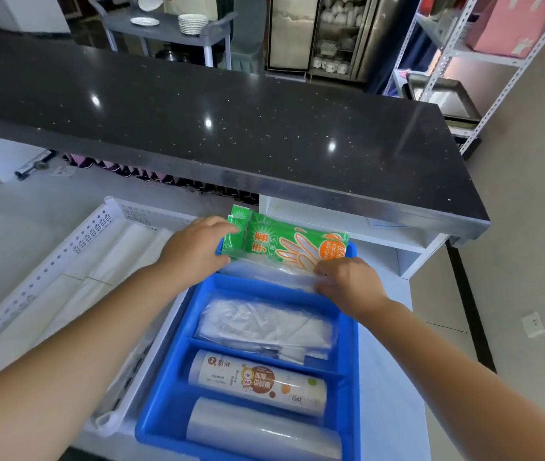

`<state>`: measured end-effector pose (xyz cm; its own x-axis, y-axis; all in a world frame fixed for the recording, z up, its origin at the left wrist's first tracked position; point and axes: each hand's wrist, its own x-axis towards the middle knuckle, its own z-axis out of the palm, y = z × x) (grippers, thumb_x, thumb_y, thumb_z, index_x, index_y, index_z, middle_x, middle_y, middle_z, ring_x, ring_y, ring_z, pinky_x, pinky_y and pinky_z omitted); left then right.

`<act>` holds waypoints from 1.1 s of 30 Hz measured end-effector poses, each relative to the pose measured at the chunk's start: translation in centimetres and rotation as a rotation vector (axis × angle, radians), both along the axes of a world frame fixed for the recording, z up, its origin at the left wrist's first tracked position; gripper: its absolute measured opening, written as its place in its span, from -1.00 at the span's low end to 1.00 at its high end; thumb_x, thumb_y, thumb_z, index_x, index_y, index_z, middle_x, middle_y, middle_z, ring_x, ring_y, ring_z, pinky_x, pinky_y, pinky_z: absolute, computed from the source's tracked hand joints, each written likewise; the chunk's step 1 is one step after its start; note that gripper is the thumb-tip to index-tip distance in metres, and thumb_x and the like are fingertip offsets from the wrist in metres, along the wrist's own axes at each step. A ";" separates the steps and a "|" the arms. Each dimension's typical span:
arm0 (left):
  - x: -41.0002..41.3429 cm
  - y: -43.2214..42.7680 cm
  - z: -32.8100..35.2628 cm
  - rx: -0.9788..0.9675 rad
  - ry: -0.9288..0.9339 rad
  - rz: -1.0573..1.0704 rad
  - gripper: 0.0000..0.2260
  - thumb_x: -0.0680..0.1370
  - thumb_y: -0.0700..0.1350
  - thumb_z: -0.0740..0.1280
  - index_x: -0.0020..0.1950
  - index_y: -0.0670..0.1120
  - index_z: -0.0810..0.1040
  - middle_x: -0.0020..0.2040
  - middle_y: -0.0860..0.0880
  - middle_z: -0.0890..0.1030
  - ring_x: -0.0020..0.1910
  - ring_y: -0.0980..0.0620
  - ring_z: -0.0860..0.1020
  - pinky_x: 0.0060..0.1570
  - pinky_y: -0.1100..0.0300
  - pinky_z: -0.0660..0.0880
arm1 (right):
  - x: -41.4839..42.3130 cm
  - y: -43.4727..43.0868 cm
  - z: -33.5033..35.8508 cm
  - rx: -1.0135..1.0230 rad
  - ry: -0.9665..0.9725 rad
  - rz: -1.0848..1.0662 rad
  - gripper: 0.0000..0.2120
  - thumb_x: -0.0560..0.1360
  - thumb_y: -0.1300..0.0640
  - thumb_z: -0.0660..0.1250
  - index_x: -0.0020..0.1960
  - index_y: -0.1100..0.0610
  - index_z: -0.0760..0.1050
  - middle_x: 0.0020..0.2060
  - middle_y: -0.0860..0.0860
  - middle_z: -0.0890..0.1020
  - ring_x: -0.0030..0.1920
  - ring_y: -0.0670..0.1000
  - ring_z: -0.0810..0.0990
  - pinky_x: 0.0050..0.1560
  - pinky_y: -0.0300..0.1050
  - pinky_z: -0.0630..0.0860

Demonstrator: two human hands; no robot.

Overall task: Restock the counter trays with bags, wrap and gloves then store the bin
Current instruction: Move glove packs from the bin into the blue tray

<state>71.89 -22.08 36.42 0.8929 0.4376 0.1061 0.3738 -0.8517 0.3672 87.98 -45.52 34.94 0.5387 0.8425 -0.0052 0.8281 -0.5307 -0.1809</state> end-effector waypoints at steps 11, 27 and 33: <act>-3.0 -1.4 -0.3 -0.028 -0.177 0.101 -0.74 0.45 -0.22 0.36 0.12 -0.05 0.55 0.10 -0.04 0.54 0.13 -0.06 0.47 -0.01 0.12 0.41 | -1.3 2.6 1.0 0.193 -0.123 0.116 -0.69 0.38 0.04 0.45 0.09 0.11 0.58 -0.11 0.11 0.63 -0.04 0.18 0.52 0.02 0.02 0.40; -13.6 1.2 0.7 -0.080 -0.100 0.115 -0.77 0.52 -0.11 0.25 0.14 0.06 0.54 0.16 0.11 0.55 0.17 0.09 0.46 0.06 0.17 0.42 | -10.8 8.2 3.9 0.197 -0.169 0.205 -0.75 0.40 0.19 0.38 0.08 0.17 0.59 -0.10 0.13 0.67 -0.06 0.20 0.58 -0.05 0.00 0.47; -29.3 4.8 1.0 -0.078 -0.098 0.321 -0.79 0.51 -0.06 0.28 0.12 0.09 0.57 0.13 0.12 0.60 0.13 0.08 0.52 0.07 0.20 0.43 | -24.4 15.8 5.2 0.264 -0.154 0.355 -0.81 0.40 0.23 0.35 0.00 0.17 0.62 -0.18 0.16 0.68 -0.11 0.21 0.59 -0.12 0.01 0.50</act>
